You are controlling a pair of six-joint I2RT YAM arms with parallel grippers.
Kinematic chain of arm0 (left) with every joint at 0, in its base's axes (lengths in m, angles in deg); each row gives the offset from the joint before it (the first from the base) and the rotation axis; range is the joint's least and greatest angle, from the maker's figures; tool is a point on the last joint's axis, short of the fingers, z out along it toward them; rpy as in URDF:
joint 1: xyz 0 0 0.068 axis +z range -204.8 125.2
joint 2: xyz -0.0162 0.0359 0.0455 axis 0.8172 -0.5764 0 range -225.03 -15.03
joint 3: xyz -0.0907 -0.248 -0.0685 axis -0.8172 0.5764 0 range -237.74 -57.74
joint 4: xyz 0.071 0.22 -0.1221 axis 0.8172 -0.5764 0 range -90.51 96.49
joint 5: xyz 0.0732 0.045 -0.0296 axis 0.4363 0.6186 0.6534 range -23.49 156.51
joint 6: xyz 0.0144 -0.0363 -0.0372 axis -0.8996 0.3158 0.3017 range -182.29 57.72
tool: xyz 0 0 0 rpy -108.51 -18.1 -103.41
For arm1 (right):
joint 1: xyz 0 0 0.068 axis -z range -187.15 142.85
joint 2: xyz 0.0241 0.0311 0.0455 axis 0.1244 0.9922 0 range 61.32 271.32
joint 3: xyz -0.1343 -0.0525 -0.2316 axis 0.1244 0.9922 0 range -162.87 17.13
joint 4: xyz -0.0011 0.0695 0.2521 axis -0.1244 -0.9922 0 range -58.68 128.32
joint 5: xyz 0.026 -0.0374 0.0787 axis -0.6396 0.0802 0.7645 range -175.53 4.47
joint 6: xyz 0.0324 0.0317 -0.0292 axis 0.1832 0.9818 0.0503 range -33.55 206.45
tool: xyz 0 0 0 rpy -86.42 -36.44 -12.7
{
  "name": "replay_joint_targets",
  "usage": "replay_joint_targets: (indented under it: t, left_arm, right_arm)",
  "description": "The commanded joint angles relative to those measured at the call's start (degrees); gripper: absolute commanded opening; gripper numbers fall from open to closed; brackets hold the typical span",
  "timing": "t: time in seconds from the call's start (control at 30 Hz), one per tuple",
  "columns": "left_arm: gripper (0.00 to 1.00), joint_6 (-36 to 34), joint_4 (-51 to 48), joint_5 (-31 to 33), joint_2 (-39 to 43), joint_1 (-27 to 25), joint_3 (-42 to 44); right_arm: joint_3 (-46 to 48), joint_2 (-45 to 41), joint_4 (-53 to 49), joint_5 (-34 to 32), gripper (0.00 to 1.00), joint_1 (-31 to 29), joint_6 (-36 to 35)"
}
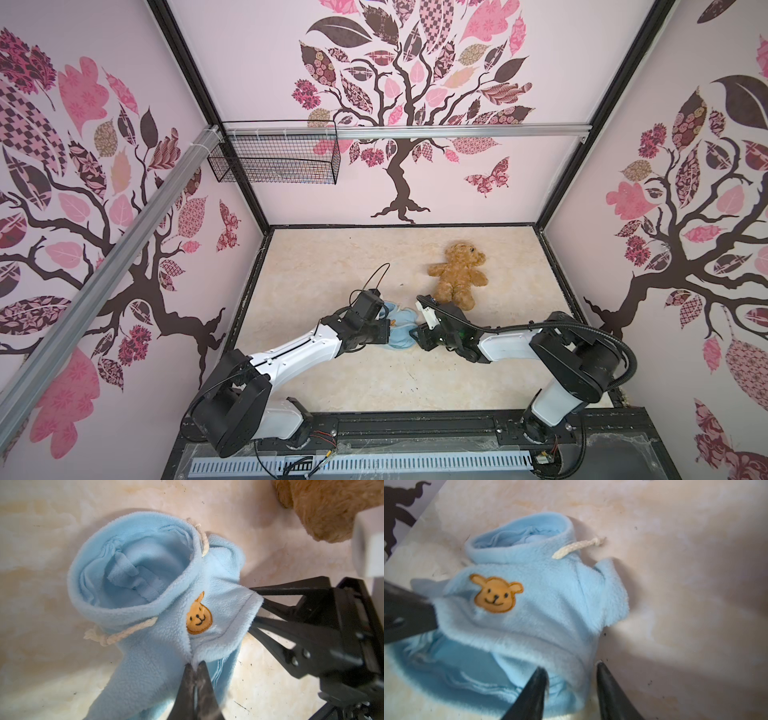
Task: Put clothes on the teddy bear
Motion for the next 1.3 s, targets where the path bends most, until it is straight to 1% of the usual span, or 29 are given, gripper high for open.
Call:
replay_joint_targets:
  t: [0.0, 0.03, 0.07, 0.1, 0.13, 0.27, 0.37, 0.47, 0.57, 0.73, 0.87, 0.97, 1.07, 1.27]
  left_arm:
    - [0.0, -0.1, 1.1, -1.3, 1.5, 0.3, 1.7]
    - [0.0, -1.0, 0.8, -1.7, 1.5, 0.3, 1.8]
    - [0.03, -2.1, 0.7, -2.0, 1.5, 0.3, 1.9]
    - [0.07, -3.0, 0.7, -2.1, 1.5, 0.3, 1.9]
    - [0.13, -4.1, 0.6, -1.9, 1.6, 0.2, 1.9]
    - [0.32, -8.3, 0.3, 0.3, 2.1, -0.8, 1.2]
    - [0.41, -11.4, 0.1, 3.6, 1.9, -2.8, 0.2]
    - [0.47, -14.1, -0.9, 6.5, 0.2, -5.2, -1.7]
    - [0.51, -16.0, -1.8, 9.3, -1.9, -7.3, -3.4]
    - [0.56, -17.3, -0.3, 9.2, -3.9, -7.6, -3.8]
    - [0.57, -18.2, 0.2, 9.6, -5.7, -7.6, -4.9]
    - [0.53, -17.5, 0.2, 10.8, -6.8, -7.7, -5.5]
    - [0.44, -16.6, 1.4, 11.0, -7.3, -7.7, -5.7]
    - [0.19, -15.3, 1.6, 13.0, -8.0, -7.6, -6.7]
  right_arm:
    - [-3.1, 1.8, 3.5, -0.6, 0.21, -0.1, 0.8]
    - [-3.2, 1.5, 3.3, -0.1, 0.16, 0.0, 0.8]
    - [-3.6, 1.2, 2.5, 0.6, 0.11, 0.0, 0.9]
    - [-4.1, 0.9, 1.4, 1.5, 0.06, 0.1, 0.9]
    - [-4.7, 0.6, 0.1, 2.7, 0.04, 0.3, 1.3]
    - [-5.1, -0.9, -1.8, 9.1, 0.04, 2.2, 5.8]
    - [-5.2, -1.8, -1.8, 13.5, 0.05, 3.6, 9.5]
    - [-5.8, -2.5, -2.3, 16.6, 0.05, 4.2, 12.1]
    - [-6.8, -2.8, -3.5, 18.2, 0.04, 4.2, 13.6]
    - [-7.9, -2.5, -4.8, 19.8, 0.05, 4.5, 14.9]
    - [-8.1, -2.2, -4.1, 21.5, 0.05, 4.8, 16.3]
    - [-8.2, -2.1, -4.1, 21.7, 0.05, 4.8, 16.3]
    - [-8.1, -1.9, -4.3, 21.7, 0.05, 4.9, 16.1]
    - [-8.0, -1.5, -5.3, 21.1, 0.05, 5.0, 15.3]
